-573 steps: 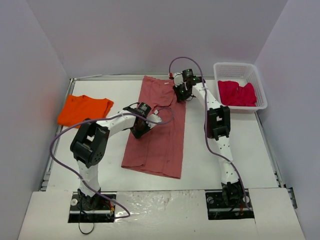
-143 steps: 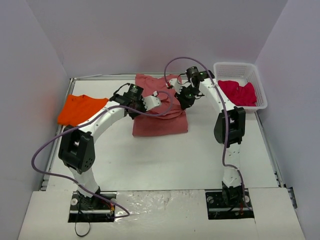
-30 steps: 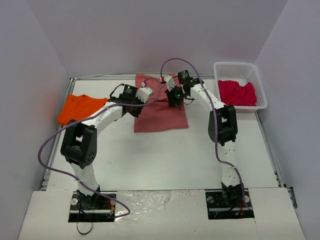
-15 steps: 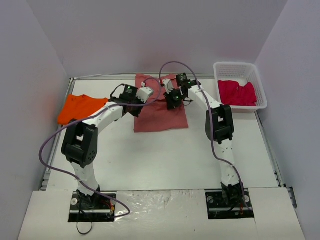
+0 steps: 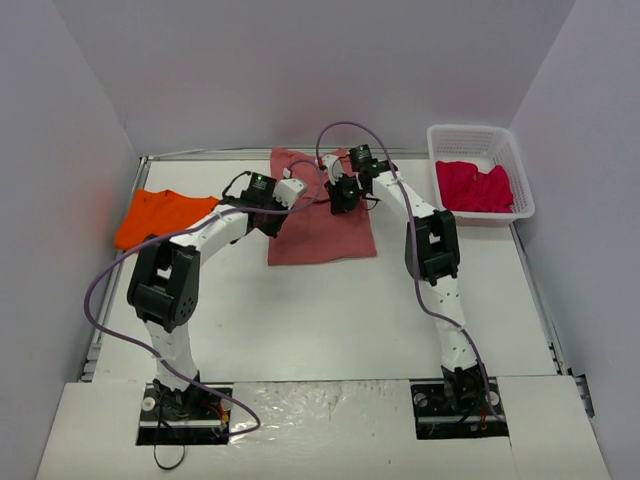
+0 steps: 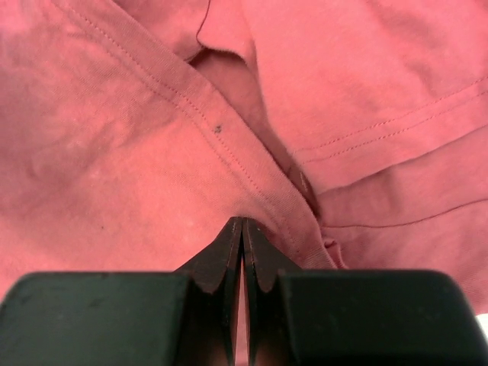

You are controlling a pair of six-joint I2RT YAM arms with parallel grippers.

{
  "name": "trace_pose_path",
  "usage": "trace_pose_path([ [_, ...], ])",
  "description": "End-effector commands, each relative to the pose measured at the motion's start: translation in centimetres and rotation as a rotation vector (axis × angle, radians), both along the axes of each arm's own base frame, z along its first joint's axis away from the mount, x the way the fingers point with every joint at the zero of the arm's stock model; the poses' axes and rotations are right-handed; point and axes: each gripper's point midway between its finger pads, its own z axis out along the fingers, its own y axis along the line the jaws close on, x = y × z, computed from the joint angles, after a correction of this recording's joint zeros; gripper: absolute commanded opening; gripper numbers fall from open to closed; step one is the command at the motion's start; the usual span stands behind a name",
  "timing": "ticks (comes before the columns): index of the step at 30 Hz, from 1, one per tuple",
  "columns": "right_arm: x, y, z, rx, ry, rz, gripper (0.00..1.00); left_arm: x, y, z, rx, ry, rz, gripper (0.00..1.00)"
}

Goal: Fold and stack the t-shirts
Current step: Fold the folded rectangular tshirt in 1/3 of the way

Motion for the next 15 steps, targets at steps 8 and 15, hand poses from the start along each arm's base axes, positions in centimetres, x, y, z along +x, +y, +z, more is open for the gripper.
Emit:
trace_pose_path([
  [8, -1.1, -1.7, 4.6, -0.019, -0.069, 0.006, 0.22, -0.5, 0.0, 2.2, 0.011, -0.034, -0.079, 0.03],
  [15, -5.3, -4.5, 5.5, -0.101, -0.055, 0.000, 0.42, -4.1, 0.7, 1.2, 0.199, -0.060, -0.253, 0.12],
])
